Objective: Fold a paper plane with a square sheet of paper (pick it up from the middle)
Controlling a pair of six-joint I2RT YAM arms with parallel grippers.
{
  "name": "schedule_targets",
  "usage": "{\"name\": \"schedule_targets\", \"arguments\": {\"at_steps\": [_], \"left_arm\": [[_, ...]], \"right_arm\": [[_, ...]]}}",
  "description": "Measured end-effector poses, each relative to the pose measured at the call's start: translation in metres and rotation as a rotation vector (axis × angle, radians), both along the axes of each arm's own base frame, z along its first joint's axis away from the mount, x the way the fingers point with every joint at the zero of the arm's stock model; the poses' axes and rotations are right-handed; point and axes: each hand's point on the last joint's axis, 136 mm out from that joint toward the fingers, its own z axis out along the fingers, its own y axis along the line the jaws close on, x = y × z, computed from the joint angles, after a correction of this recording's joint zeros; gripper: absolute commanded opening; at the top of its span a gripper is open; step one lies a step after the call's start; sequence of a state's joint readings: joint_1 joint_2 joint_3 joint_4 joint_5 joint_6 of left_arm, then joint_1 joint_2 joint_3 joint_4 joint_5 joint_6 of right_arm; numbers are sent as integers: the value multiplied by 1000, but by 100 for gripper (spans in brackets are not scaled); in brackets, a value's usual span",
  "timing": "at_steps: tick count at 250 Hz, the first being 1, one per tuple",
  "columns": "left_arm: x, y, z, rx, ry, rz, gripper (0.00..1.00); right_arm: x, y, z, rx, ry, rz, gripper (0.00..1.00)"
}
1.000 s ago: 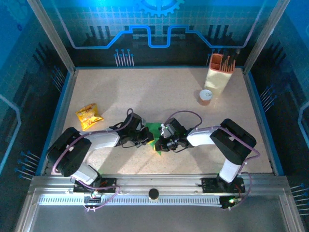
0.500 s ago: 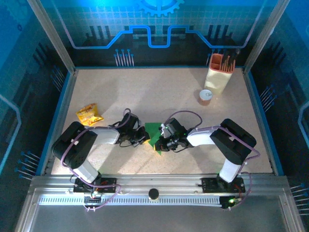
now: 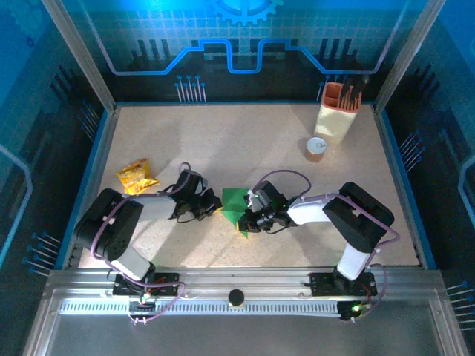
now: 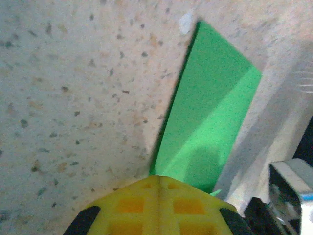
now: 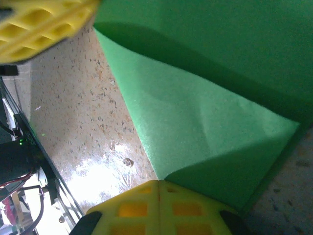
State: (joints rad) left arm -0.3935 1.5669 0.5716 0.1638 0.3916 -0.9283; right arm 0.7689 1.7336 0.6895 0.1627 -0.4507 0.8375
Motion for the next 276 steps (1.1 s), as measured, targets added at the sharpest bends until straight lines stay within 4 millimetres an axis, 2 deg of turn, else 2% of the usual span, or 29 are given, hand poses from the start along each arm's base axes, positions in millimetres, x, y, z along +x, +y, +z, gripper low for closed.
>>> {"name": "schedule_targets", "arguments": {"at_steps": [33,63,97,162,199,240,276], "left_arm": [[3,-6,23,-26,-75,-18,0],[-7,-24,28,-40,-97,-86,0],[-17,-39,20,-34,-81,-153,0],[-21,-29,-12,68,-17,-173,0],[-19,-28,-12,92,-36,-193,0],[-19,-27,-12,102,-44,-204,0],[-19,-27,-12,107,-48,-209,0]], "right_arm": [[0,-1,0,4,4,-1,0],[0,-1,0,6,6,-1,0],[0,-1,1,7,7,-1,0],[1,-4,2,-23,24,-8,2],[8,-3,10,-49,15,-16,3],[22,13,24,-23,-17,-14,4],[25,20,10,-63,-21,-12,3]]}}
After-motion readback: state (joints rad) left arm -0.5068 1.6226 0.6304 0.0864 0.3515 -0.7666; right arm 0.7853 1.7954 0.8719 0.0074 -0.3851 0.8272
